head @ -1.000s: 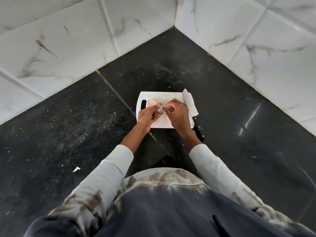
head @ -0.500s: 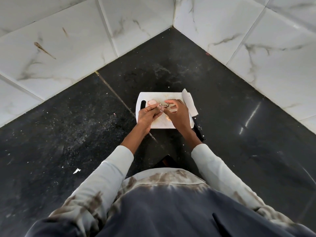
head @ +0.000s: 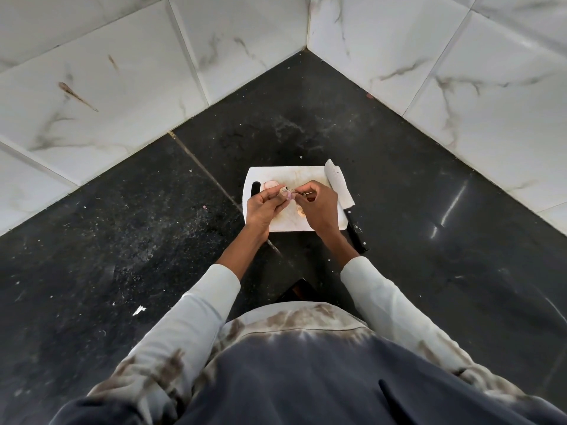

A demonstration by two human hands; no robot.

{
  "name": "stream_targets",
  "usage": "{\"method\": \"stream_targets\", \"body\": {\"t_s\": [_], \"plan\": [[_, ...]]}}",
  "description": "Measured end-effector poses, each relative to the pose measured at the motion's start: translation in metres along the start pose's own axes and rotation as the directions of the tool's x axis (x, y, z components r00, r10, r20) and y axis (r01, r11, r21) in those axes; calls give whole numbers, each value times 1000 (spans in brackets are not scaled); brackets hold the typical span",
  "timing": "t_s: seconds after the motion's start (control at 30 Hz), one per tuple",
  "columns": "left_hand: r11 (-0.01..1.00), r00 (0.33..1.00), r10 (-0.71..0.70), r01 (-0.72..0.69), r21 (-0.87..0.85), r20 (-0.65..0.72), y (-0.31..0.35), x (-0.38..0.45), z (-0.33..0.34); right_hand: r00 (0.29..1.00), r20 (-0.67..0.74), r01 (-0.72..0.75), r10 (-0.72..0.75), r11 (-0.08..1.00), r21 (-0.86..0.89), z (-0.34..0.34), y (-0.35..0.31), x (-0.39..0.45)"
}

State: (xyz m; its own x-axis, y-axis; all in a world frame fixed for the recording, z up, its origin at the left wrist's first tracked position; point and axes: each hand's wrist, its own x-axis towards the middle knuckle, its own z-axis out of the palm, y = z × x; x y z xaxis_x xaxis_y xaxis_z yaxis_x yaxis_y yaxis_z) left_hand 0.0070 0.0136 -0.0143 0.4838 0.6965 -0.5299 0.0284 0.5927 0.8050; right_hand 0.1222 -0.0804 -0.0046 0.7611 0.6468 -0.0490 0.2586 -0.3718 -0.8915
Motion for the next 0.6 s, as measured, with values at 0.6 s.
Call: {"method": "stream_targets", "body": {"t_s": [0.6], "plan": [[1000,1000,-10,10,24,3,1,-5,-1,999,-15,-33,33,999,40,-2,-1,-1]]}}
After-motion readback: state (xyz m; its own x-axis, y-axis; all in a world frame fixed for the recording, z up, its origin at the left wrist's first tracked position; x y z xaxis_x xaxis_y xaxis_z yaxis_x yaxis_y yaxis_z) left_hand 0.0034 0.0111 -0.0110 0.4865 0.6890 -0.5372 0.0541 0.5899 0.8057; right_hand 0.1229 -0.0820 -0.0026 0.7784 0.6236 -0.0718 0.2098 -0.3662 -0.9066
